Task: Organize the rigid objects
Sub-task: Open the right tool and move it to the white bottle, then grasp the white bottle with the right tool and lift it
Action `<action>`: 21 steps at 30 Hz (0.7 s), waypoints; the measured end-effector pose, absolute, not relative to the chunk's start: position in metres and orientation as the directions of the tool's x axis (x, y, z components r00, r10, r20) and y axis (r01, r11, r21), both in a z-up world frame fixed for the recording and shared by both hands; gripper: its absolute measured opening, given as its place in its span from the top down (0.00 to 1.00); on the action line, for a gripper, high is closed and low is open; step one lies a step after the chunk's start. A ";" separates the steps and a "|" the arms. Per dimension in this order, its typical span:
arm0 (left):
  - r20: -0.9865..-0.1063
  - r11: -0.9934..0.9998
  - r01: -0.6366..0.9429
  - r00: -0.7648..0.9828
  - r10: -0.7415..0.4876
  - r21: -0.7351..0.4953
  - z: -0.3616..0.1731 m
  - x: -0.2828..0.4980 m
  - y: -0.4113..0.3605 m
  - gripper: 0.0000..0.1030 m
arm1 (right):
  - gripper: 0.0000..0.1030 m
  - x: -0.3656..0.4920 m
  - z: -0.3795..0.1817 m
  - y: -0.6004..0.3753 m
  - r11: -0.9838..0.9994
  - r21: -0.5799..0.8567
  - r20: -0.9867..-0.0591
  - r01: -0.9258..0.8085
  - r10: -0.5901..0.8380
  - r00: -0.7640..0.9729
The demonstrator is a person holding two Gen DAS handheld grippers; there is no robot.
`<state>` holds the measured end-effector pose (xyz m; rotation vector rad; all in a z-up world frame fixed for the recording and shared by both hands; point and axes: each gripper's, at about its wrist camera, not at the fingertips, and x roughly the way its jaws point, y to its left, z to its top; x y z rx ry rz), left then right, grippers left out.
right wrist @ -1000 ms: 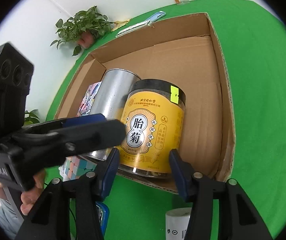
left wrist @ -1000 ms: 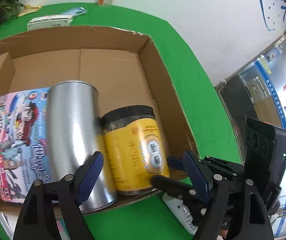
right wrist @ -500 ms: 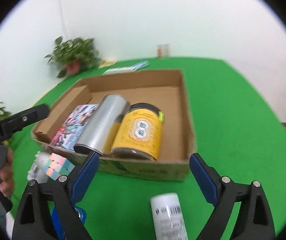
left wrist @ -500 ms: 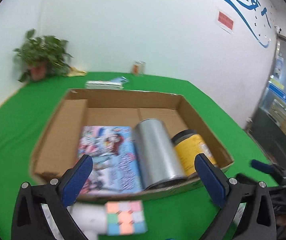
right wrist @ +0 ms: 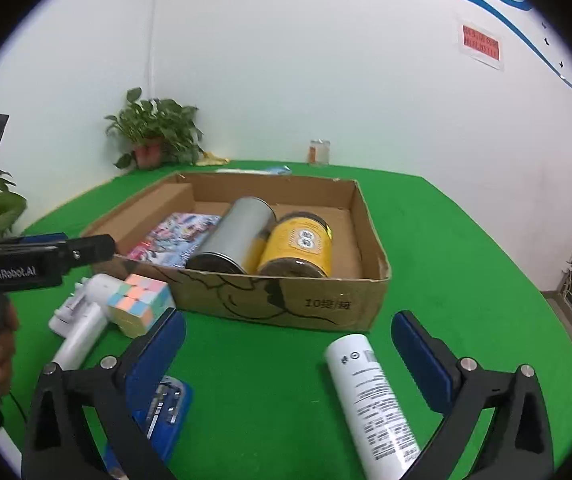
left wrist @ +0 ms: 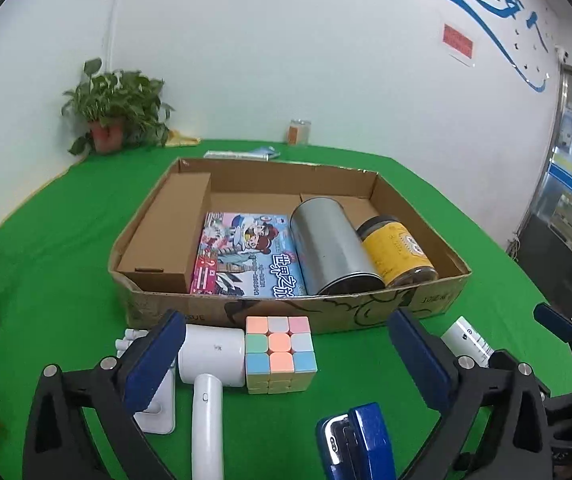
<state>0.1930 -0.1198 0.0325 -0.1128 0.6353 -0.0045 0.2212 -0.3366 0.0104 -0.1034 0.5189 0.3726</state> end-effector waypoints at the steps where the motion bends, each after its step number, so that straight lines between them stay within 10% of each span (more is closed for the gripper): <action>1: -0.601 0.996 -0.021 0.798 -0.035 -0.085 0.030 0.190 -0.125 0.01 | 0.01 0.219 0.009 -0.335 0.928 -0.004 -0.504 -0.373 0.321 0.802; 21: -0.690 0.943 0.104 0.656 -0.305 -0.317 0.023 0.175 -0.170 0.01 | 0.01 0.205 -0.014 -0.396 0.927 0.049 -0.592 -0.373 0.328 0.736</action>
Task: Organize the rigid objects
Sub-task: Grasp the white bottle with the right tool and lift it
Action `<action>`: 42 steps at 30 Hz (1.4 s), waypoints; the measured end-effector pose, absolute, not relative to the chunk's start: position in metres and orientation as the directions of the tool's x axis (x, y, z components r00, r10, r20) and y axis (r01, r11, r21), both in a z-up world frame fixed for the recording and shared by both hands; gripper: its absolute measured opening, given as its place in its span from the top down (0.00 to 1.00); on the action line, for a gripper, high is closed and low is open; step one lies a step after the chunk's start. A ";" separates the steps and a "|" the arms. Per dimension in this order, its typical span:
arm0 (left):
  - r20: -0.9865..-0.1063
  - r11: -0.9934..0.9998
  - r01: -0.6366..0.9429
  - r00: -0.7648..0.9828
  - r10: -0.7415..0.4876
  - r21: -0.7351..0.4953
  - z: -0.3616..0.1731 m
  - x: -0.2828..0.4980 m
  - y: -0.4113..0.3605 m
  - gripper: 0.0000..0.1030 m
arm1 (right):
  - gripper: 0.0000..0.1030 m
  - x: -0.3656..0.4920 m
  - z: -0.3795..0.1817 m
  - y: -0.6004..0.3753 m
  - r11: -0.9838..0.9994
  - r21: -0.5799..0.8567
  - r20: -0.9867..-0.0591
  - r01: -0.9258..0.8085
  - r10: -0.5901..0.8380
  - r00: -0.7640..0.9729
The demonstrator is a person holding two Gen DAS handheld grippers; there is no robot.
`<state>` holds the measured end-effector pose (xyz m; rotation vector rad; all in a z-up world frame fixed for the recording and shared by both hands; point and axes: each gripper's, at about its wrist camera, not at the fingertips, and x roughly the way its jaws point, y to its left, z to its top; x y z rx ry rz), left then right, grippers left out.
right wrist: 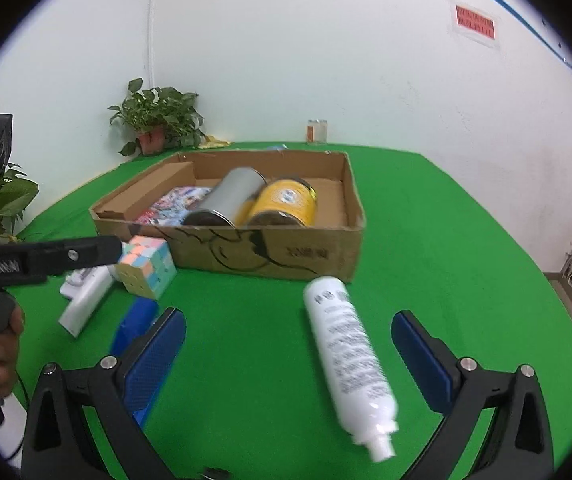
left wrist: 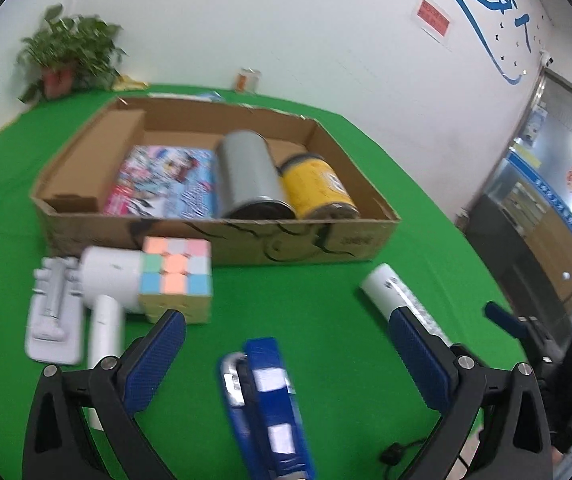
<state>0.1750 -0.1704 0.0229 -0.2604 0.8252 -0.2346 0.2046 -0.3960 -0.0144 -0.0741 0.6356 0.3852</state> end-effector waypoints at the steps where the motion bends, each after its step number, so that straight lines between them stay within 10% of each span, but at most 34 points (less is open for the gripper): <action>1: -0.696 0.935 0.118 0.638 -0.329 -0.333 0.021 0.178 -0.177 0.01 | 0.01 0.209 -0.022 -0.406 0.924 0.056 -0.618 -0.379 0.330 0.713; 8: -0.729 0.884 0.215 0.504 -0.464 -0.414 0.005 0.201 -0.225 0.01 | 0.13 0.231 -0.062 -0.439 0.911 0.157 -0.705 -0.381 0.374 0.603; 11: -0.741 0.860 0.232 0.437 -0.509 -0.454 -0.003 0.212 -0.244 0.01 | 0.56 0.240 -0.074 -0.440 0.916 0.167 -0.741 -0.365 0.361 0.567; 24: -0.749 0.755 0.279 0.153 -0.645 -0.593 -0.049 0.258 -0.328 0.01 | 0.56 0.199 -0.070 -0.430 0.926 -0.095 -0.731 -0.366 0.185 0.657; 28: -0.790 0.781 0.272 0.105 -0.604 -0.561 -0.063 0.270 -0.346 0.02 | 0.35 0.175 -0.060 -0.426 0.898 0.016 -0.687 -0.441 0.330 0.647; 38: -0.827 0.822 0.256 0.120 -0.550 -0.510 -0.072 0.277 -0.345 0.15 | 0.33 0.210 -0.073 -0.442 0.876 0.334 -0.709 -0.349 0.477 0.519; 42: -0.849 0.845 0.284 0.150 -0.507 -0.454 -0.071 0.270 -0.347 0.33 | 0.57 0.222 -0.075 -0.423 0.879 0.314 -0.742 -0.357 0.462 0.485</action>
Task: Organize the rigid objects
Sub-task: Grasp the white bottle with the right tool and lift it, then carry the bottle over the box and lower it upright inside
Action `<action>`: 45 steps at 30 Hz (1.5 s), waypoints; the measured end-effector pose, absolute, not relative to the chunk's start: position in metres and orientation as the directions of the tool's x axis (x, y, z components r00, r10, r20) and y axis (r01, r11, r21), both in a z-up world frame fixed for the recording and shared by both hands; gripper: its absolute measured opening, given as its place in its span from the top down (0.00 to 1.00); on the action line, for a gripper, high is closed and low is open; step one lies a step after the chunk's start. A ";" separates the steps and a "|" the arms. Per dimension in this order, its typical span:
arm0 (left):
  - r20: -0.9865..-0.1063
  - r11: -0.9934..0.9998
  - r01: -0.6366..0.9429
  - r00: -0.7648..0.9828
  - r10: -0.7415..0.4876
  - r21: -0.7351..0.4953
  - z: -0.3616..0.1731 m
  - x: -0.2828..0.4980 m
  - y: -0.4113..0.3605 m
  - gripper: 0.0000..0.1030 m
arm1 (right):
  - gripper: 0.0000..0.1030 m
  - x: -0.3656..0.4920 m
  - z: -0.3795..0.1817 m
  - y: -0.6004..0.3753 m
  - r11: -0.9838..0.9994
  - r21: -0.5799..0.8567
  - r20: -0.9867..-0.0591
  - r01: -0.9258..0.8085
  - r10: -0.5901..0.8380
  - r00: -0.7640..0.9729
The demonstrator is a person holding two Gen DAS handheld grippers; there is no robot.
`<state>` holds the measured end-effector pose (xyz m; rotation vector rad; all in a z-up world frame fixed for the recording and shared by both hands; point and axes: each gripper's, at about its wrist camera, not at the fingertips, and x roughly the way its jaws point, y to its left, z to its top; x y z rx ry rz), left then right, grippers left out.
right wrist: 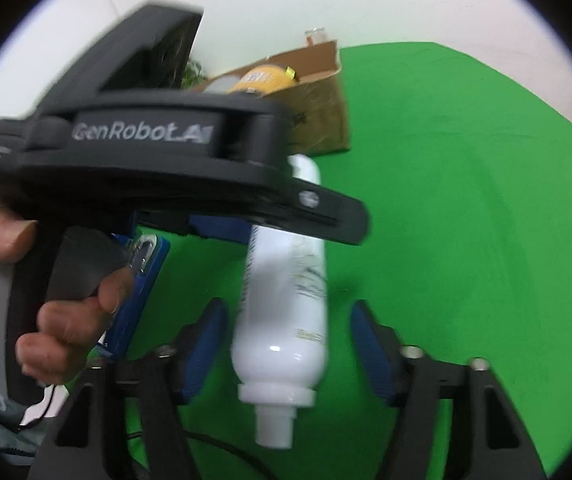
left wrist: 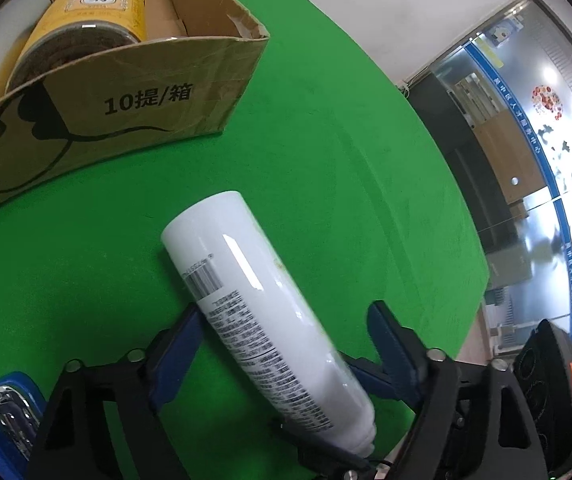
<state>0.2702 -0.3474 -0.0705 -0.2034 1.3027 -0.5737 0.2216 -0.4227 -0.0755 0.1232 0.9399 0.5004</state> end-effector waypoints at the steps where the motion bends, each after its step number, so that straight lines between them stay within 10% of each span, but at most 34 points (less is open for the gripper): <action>1: -0.856 0.852 0.289 0.157 -0.492 -0.437 -0.071 0.269 -0.347 0.37 | 0.57 0.224 -0.075 -0.420 0.886 0.313 -0.748 -0.343 0.452 0.486; 34: -0.725 0.870 0.342 0.487 -0.487 -0.355 0.139 0.373 -0.253 0.50 | 0.57 0.304 0.080 -0.375 0.873 0.215 -0.586 -0.439 0.474 0.657; 45: -0.824 0.894 0.244 0.355 -0.442 -0.375 0.077 0.517 -0.276 0.50 | 0.57 0.416 0.032 -0.382 0.852 0.318 -0.657 -0.417 0.515 0.551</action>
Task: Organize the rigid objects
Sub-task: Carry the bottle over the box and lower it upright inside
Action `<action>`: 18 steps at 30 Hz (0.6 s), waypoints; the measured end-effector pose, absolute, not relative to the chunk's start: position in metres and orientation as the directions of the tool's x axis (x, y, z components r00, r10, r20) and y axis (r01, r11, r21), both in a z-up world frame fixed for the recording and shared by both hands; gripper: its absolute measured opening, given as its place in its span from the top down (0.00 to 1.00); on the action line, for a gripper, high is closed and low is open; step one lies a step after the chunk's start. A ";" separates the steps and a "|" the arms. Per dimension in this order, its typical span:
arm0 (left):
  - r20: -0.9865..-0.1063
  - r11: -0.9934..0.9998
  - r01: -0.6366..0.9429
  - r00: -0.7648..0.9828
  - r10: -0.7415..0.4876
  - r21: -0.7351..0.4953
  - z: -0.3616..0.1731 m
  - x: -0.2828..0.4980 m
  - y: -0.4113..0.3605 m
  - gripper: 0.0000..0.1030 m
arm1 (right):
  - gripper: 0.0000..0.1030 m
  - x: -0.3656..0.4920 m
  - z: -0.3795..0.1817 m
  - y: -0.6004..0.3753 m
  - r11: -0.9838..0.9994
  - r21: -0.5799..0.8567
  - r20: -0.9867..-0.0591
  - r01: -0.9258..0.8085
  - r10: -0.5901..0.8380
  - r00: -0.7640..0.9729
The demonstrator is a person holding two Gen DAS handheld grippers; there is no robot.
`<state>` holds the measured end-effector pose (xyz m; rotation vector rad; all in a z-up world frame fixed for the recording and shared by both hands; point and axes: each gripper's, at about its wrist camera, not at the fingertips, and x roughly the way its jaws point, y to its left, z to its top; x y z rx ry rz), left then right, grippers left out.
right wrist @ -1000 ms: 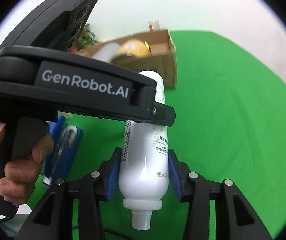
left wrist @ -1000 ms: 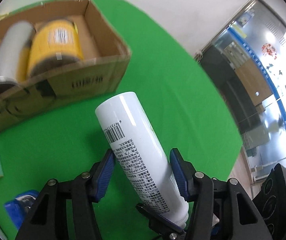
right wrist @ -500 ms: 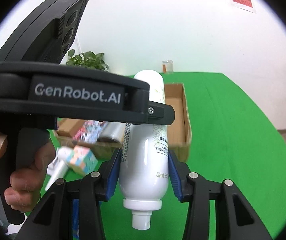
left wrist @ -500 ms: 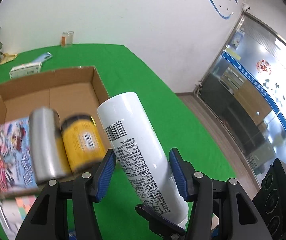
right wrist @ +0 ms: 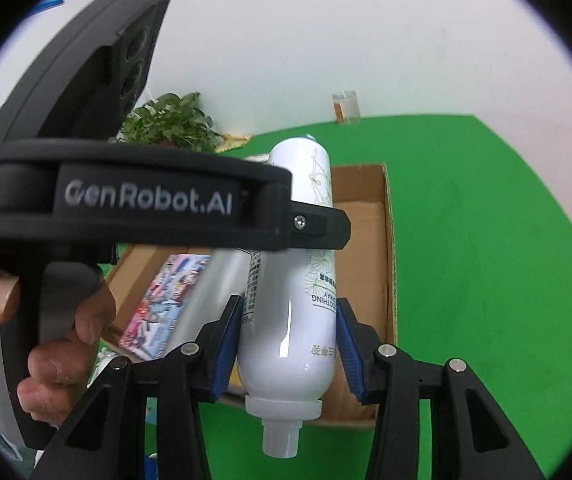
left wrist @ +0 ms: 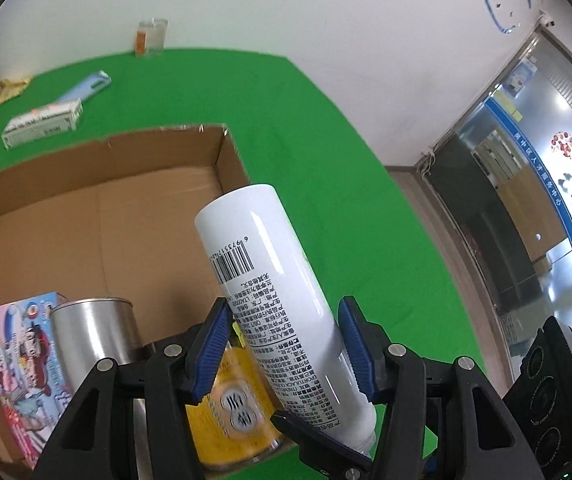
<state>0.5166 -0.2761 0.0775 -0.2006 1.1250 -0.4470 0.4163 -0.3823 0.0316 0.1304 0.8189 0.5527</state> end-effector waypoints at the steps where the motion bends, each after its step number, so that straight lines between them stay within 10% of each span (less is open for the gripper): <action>1: -0.834 0.895 0.242 0.333 -0.439 -0.375 0.068 0.525 -0.279 0.50 | 0.57 0.422 0.026 -0.383 0.854 0.321 -0.663 -0.409 0.511 0.548; 18: -0.874 0.896 0.241 0.232 -0.427 -0.373 0.007 0.553 -0.295 0.52 | 0.52 0.407 -0.008 -0.378 0.893 0.267 -0.728 -0.361 0.433 0.532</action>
